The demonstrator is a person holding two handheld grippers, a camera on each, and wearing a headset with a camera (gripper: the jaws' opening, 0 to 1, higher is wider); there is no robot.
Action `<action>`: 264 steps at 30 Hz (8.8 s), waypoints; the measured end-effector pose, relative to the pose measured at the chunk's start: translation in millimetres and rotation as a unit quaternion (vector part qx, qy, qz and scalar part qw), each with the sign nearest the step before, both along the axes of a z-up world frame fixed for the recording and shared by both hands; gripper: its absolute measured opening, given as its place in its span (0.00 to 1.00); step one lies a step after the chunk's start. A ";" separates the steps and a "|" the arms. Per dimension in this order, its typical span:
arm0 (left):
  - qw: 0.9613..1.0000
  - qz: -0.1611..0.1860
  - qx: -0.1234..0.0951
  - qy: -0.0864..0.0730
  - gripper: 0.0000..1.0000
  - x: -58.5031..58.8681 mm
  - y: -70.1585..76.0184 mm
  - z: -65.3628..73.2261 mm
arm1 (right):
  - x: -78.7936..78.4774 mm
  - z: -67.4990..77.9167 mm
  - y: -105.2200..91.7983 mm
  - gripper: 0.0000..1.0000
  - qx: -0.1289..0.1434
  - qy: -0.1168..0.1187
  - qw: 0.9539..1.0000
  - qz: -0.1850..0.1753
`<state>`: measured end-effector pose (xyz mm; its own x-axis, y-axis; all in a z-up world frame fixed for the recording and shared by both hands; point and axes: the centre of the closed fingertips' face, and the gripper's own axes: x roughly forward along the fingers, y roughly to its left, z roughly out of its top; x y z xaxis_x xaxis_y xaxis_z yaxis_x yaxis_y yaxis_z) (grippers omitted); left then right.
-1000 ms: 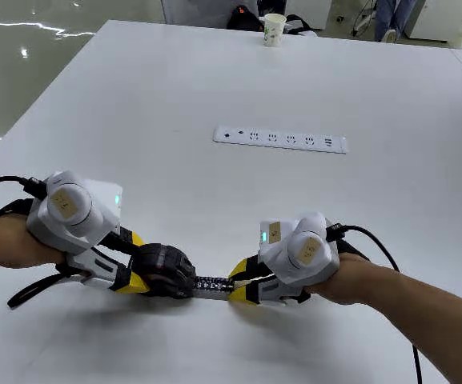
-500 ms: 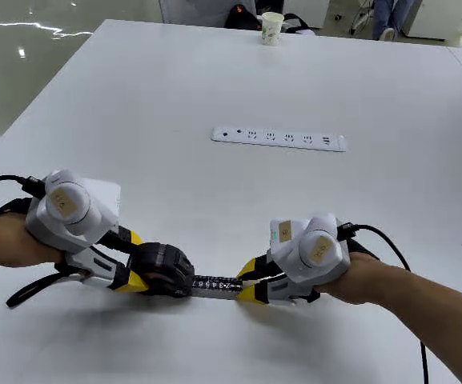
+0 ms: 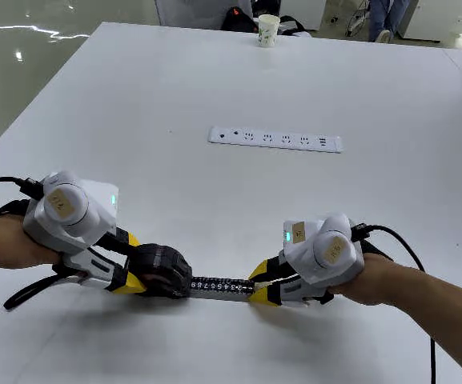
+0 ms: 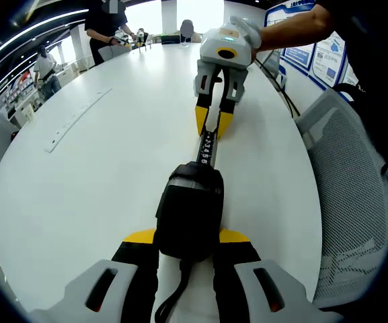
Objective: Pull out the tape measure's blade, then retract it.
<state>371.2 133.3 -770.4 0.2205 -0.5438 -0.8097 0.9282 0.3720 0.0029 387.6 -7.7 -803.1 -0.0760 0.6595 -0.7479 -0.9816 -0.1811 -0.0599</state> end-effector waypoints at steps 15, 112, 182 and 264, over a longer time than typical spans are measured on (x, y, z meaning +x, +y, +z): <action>1.000 0.000 -0.003 0.002 0.25 -0.1 0.2 1.5 | 3.2 1.5 -20.7 0.09 -0.006 0.004 1.000 -0.008; 0.999 -0.016 0.035 0.000 0.27 1.0 -2.9 -1.4 | 19.8 -1.8 -132.5 0.12 -0.112 0.030 0.992 -0.050; 0.988 0.155 -0.008 0.018 0.66 -43.0 5.5 -0.2 | -12.6 16.3 -138.7 0.48 -0.072 0.020 0.982 -0.174; 0.898 0.394 -0.167 -0.099 0.96 -84.4 -39.4 43.7 | -72.2 71.5 -102.7 0.96 0.150 0.046 0.886 -0.436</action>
